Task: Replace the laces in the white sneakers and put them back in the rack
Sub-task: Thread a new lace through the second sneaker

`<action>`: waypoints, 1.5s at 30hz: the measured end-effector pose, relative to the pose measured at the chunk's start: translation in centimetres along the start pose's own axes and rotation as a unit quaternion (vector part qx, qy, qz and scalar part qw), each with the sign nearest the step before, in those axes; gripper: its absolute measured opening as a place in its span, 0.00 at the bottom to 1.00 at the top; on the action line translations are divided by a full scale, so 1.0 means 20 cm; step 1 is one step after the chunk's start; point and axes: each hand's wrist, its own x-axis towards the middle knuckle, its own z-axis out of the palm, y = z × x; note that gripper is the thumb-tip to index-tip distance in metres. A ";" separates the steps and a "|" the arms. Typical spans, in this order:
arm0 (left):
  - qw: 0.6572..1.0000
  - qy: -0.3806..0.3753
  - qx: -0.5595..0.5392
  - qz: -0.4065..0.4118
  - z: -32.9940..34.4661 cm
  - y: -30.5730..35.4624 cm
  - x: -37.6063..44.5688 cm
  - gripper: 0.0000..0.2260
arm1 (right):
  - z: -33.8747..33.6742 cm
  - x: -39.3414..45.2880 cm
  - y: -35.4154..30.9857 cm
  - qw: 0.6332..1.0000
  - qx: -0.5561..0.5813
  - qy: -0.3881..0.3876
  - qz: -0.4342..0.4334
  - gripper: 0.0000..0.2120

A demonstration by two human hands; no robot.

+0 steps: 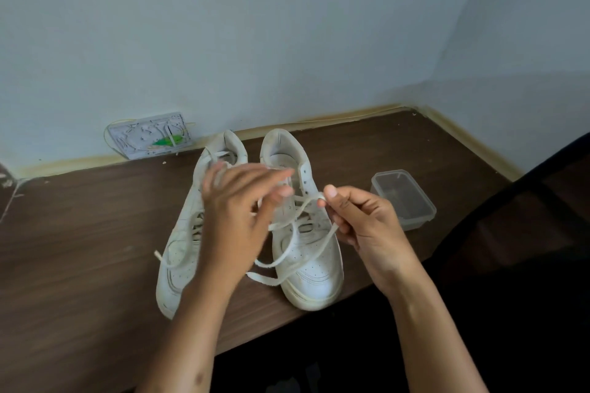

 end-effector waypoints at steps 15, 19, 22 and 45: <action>0.996 0.044 0.075 -0.024 -0.07 -0.07 -0.02 0.14 | -0.05 0.03 0.03 1.000 -0.019 0.003 0.017 0.10; 0.999 -0.029 0.007 0.041 0.02 0.05 -0.02 0.13 | -0.01 0.04 0.05 0.999 -0.026 -0.019 -0.012 0.09; 0.999 -0.018 0.030 0.019 0.05 0.04 -0.03 0.09 | 0.01 0.04 0.05 0.999 -0.028 -0.029 -0.012 0.10; 1.000 0.009 0.026 0.001 0.04 0.01 -0.02 0.13 | 0.03 0.07 0.13 0.963 -0.195 0.140 -0.124 0.05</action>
